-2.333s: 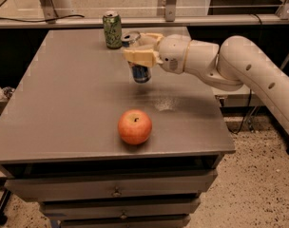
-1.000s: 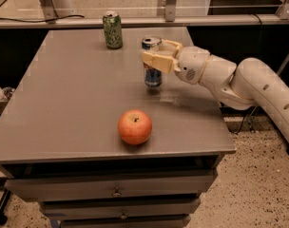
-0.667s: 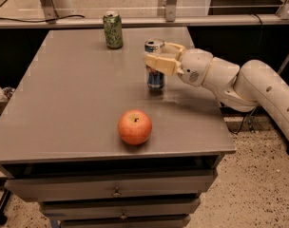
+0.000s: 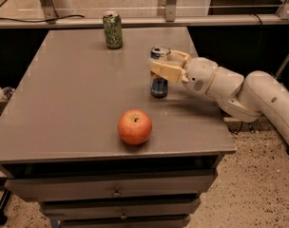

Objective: Place redbull can upright

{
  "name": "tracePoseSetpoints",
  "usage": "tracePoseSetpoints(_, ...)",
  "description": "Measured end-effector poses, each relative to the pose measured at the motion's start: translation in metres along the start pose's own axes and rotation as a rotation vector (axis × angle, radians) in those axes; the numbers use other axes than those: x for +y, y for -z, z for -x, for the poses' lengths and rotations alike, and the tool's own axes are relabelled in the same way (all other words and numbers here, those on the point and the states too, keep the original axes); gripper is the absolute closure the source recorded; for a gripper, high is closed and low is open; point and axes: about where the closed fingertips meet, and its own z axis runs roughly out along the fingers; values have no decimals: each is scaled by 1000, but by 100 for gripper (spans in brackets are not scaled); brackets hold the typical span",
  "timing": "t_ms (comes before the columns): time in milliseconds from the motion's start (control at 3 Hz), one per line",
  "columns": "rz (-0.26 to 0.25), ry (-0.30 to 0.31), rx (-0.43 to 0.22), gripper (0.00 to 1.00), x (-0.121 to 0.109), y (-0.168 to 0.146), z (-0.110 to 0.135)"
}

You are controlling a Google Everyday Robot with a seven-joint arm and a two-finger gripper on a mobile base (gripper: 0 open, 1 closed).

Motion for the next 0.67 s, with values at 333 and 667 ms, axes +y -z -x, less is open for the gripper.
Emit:
tracePoseSetpoints(333,-9,-3,-1,82,2,8,-3)
tracePoseSetpoints(667,-11,-4,-1,59,3,12,-4)
